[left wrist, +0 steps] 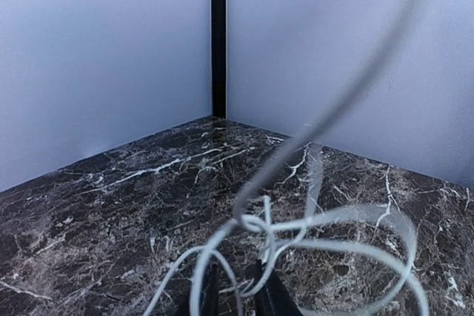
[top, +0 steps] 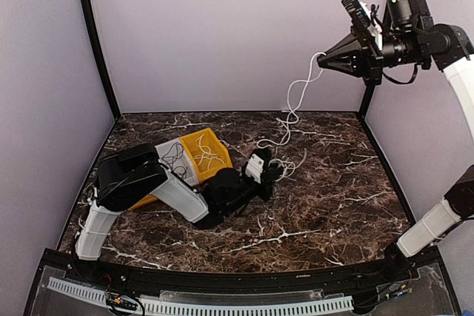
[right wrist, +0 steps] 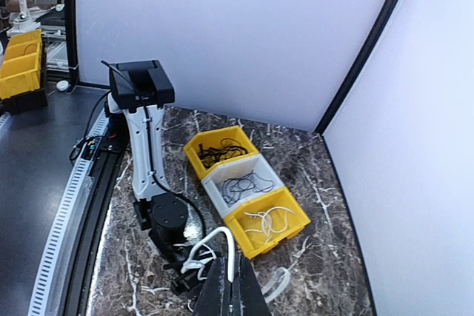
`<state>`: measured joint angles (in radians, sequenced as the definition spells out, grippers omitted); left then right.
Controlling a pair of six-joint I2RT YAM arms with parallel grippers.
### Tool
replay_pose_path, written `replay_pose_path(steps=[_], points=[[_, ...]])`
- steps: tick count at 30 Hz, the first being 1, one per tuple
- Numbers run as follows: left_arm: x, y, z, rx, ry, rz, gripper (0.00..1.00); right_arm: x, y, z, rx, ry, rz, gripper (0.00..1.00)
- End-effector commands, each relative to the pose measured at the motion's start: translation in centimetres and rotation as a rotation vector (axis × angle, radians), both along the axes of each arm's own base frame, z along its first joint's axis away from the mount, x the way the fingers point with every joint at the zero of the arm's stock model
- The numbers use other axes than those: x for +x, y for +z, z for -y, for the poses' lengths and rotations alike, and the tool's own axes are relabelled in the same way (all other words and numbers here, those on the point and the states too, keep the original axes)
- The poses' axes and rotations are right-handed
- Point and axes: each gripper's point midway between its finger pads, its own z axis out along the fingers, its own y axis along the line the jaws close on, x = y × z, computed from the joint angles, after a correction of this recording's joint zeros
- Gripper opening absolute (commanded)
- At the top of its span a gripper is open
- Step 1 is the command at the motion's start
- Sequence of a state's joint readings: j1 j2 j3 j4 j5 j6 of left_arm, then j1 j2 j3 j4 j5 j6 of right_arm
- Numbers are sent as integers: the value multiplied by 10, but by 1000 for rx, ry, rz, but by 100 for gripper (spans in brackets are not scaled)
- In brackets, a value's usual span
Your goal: Untangle the cables
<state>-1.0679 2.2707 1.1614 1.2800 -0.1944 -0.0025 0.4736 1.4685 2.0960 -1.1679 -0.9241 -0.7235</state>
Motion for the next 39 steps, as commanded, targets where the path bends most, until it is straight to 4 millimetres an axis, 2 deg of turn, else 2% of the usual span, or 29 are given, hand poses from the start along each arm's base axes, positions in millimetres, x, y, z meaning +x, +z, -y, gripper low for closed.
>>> replay_pose_path(steps=[1, 6, 12, 15, 19, 24, 27, 30, 32, 35, 37, 39], points=[[-10, -23, -6, 26, -36, -62, 20, 0, 31, 12, 67, -7, 60, 0], [-17, -39, -10, 52, -57, -105, 20, 4, 52, 24, 108, -61, 126, 0], [-24, -55, -12, 62, -87, -162, 12, -1, 100, 46, 200, -172, 287, 0], [-27, -62, -13, 73, -92, -174, 11, 7, 111, 54, 212, -223, 313, 0], [-30, -68, -19, 87, -88, -184, 11, 24, 119, 61, 225, -308, 332, 0], [-35, -76, -29, 106, -85, -213, 6, 52, 137, 79, 247, -498, 380, 0], [-40, -81, -35, 136, -80, -231, 3, 67, 149, 94, 263, -621, 422, 0], [-49, -82, -50, 169, -63, -236, 1, 89, 163, 118, 289, -803, 488, 0], [-59, -82, -61, 206, -52, -242, 0, 106, 166, 136, 300, -922, 522, 0], [-73, -78, -91, 224, -2, -276, 0, 128, 161, 151, 269, -1030, 566, 0], [-80, -75, -110, 210, 30, -303, 0, 140, 144, 149, 230, -1031, 554, 0], [-87, -70, -123, 200, 42, -310, 0, 150, 117, 139, 184, -987, 514, 0]])
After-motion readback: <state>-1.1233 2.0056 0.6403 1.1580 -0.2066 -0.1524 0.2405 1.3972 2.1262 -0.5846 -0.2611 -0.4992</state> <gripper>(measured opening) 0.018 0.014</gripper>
